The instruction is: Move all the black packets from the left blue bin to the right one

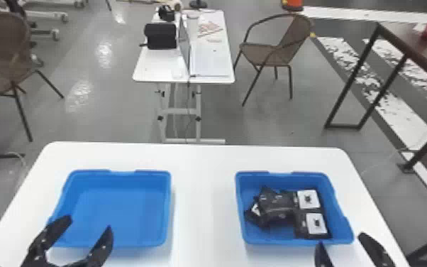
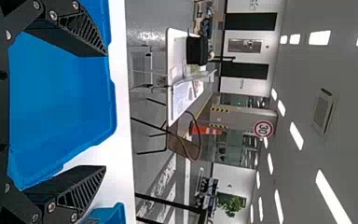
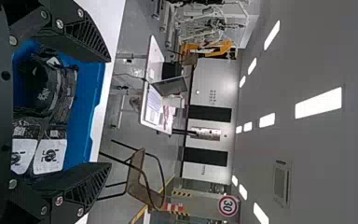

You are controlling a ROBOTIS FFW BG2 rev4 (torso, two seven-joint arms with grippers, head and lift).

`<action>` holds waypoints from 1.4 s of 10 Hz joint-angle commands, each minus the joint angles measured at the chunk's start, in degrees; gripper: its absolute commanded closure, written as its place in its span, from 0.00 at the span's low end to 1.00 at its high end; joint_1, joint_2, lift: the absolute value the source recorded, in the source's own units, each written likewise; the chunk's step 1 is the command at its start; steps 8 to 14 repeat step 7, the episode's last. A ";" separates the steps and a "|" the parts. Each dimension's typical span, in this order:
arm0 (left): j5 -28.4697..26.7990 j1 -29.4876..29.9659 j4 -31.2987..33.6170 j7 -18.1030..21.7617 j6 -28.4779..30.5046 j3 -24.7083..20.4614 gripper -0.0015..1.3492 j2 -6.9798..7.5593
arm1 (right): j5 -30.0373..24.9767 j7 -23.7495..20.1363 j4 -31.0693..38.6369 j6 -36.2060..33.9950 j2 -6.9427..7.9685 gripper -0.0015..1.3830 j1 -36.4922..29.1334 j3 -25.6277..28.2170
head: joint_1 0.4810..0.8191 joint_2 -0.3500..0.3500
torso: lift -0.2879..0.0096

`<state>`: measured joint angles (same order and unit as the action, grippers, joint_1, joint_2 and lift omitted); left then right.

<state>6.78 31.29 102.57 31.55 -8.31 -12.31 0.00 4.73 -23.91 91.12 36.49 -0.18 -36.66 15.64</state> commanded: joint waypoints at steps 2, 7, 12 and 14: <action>0.16 -0.09 -0.09 0.00 0.31 0.09 0.13 -0.15 | 0.01 0.00 -0.06 -0.01 0.23 0.18 0.01 0.00 | 0.63 0.36 | 0.97; 0.51 -0.26 -0.09 0.00 1.01 0.53 0.13 -0.15 | 0.19 0.00 -0.15 -0.19 0.23 0.18 0.10 -0.09 | 0.63 0.36 | 0.97; 0.51 -0.26 -0.09 0.00 1.01 0.53 0.13 -0.15 | 0.19 0.00 -0.15 -0.19 0.23 0.18 0.10 -0.09 | 0.63 0.36 | 0.97; 0.51 -0.26 -0.09 0.00 1.01 0.53 0.13 -0.15 | 0.19 0.00 -0.15 -0.19 0.23 0.18 0.10 -0.09 | 0.63 0.36 | 0.97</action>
